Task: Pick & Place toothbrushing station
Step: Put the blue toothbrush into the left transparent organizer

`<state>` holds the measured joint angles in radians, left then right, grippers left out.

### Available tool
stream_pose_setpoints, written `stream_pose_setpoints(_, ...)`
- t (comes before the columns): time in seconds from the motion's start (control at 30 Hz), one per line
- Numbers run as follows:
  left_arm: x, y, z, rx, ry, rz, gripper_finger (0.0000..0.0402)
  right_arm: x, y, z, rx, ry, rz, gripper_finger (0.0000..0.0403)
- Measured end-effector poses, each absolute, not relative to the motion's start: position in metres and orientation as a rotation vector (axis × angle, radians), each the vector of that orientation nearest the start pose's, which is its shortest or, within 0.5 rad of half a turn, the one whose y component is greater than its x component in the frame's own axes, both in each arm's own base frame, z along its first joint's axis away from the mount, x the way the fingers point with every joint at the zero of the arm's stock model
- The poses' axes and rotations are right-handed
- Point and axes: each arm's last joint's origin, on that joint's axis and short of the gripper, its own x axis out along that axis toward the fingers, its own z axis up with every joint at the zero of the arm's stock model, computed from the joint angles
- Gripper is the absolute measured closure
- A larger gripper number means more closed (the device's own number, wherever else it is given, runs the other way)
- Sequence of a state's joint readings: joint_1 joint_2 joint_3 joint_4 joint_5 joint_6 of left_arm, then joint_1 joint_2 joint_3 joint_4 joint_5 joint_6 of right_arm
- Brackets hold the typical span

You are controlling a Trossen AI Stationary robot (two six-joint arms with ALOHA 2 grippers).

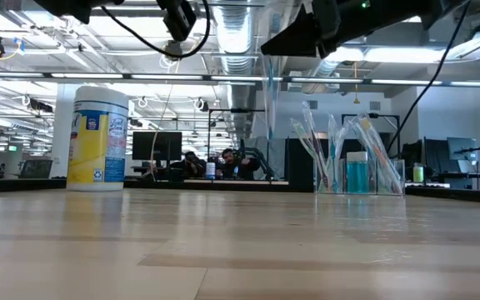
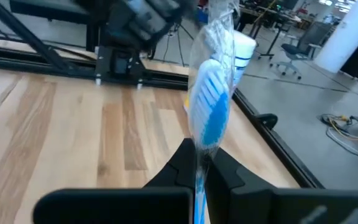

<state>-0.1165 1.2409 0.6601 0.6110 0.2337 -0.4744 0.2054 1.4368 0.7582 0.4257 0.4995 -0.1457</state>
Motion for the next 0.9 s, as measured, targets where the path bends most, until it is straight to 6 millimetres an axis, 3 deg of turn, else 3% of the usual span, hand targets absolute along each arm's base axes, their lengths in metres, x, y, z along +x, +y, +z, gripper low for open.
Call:
stream_pose_setpoints(0.57,0.270,-0.056,0.260,-0.409,0.100,-0.396,0.0307,0.280,0.007,0.255,-0.156,0.296,-0.458,0.0403)
stream_pose_setpoints(0.9,0.268,-0.062,0.260,-0.366,0.093,-0.410,0.0308,0.258,-0.021,0.269,-0.073,0.326,-0.569,0.0403)
